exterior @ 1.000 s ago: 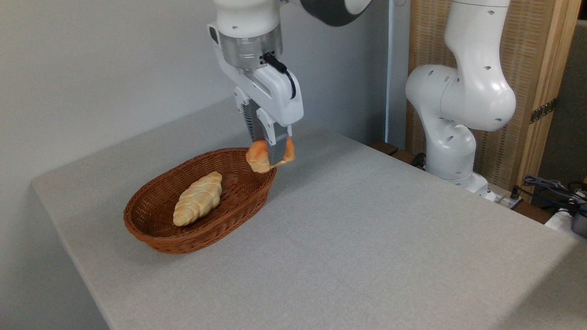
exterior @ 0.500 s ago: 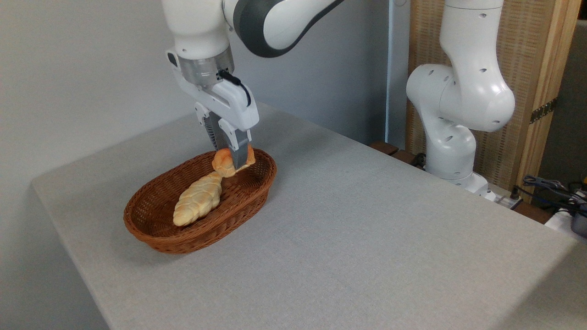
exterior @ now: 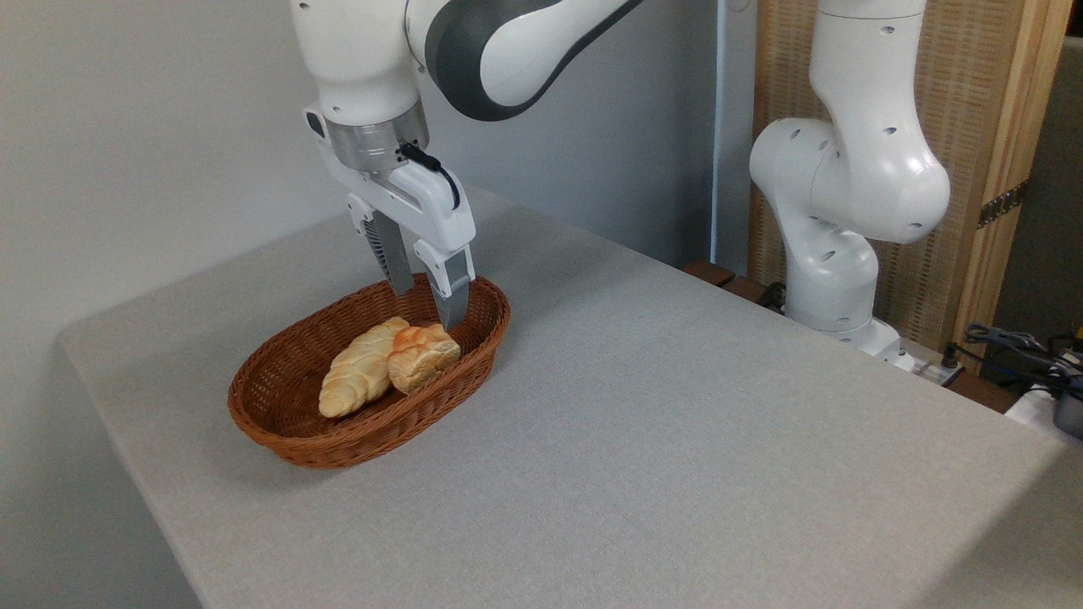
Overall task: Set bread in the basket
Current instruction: 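Open the gripper and raise it away from the basket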
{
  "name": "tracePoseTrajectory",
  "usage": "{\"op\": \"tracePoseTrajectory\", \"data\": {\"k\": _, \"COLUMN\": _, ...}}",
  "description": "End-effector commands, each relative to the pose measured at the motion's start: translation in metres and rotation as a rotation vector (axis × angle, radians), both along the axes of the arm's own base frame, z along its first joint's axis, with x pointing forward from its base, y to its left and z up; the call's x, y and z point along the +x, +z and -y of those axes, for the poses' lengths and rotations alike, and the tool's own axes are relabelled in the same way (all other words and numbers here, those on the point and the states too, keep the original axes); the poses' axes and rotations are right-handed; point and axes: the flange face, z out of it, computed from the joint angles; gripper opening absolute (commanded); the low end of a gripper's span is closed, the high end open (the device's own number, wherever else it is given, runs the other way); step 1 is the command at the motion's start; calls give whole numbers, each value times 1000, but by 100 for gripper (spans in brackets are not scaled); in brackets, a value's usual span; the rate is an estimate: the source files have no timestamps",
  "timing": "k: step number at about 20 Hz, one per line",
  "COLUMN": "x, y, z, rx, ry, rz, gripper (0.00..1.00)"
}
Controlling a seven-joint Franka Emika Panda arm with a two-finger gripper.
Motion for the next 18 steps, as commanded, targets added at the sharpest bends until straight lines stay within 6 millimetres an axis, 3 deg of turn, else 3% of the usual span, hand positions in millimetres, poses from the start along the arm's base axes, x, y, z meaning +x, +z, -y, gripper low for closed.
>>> {"op": "tracePoseTrajectory", "data": {"k": 1, "x": 4, "y": 23, "z": -10, "rx": 110, "ry": -34, "rz": 81, "gripper": 100}}
{"op": "tracePoseTrajectory", "data": {"k": 4, "x": 9, "y": 66, "z": -29, "rx": 197, "ry": -46, "rz": 100, "gripper": 100}}
{"op": "tracePoseTrajectory", "data": {"k": 6, "x": 12, "y": 87, "z": -62, "rx": 195, "ry": -45, "rz": 74, "gripper": 100}}
{"op": "tracePoseTrajectory", "data": {"k": 8, "x": 16, "y": 109, "z": -81, "rx": 185, "ry": -70, "rz": 97, "gripper": 100}}
{"op": "tracePoseTrajectory", "data": {"k": 13, "x": 26, "y": 123, "z": -116, "rx": 148, "ry": 5, "rz": 121, "gripper": 100}}
{"op": "tracePoseTrajectory", "data": {"k": 18, "x": 29, "y": 119, "z": -113, "rx": 150, "ry": 4, "rz": 103, "gripper": 100}}
